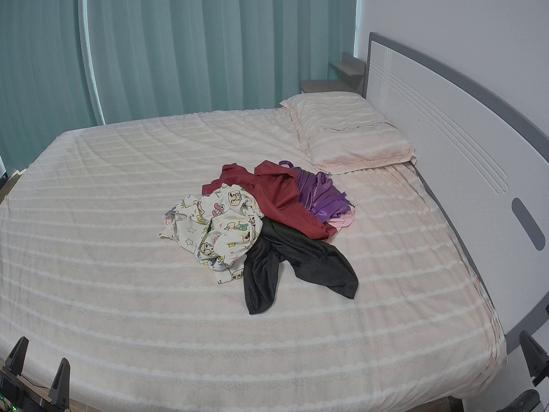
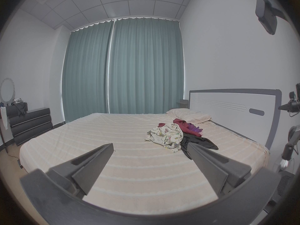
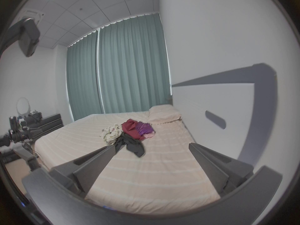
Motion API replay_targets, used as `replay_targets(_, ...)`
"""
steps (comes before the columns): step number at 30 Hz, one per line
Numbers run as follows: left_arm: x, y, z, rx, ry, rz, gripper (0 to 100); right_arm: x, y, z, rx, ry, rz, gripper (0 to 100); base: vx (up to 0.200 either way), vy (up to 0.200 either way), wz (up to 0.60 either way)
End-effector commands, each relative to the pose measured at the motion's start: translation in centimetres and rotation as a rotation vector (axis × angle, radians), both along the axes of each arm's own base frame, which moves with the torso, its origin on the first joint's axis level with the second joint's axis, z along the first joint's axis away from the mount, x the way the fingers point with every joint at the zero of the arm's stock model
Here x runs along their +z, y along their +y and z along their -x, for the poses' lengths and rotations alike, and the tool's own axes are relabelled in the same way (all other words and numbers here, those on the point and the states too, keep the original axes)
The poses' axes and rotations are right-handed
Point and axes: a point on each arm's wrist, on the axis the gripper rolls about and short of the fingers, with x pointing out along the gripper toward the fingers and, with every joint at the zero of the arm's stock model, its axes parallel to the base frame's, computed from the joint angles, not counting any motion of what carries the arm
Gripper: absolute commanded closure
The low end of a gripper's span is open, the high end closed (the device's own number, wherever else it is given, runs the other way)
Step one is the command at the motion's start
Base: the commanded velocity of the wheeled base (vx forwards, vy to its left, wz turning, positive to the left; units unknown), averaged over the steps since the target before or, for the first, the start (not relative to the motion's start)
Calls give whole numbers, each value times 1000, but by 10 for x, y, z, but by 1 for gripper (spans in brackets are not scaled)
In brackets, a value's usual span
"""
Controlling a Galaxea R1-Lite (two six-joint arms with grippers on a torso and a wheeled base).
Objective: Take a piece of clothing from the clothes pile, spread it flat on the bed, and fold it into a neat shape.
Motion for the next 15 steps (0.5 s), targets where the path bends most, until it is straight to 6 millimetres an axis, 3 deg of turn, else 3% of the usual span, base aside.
replay_targets(1, -5, 0, 0, -4, 1, -3, 0, 6, 8, -68, 124, 346, -88, 0, 0, 0, 0)
replay_targets(5, -5, 0, 0, -9, 1, -8, 0, 7, 12, -108, 121, 415, -91, 0, 0, 0, 0)
replay_targets(12, -5, 0, 0, -7, 1, 1, 0, -18, 23, -185, 95, 543, -178, 0, 0, 0, 0)
replay_targets(15, -5, 0, 0, -7, 1, 0, 0, -25, 26, -204, 83, 558, -205, 0, 0, 0, 0)
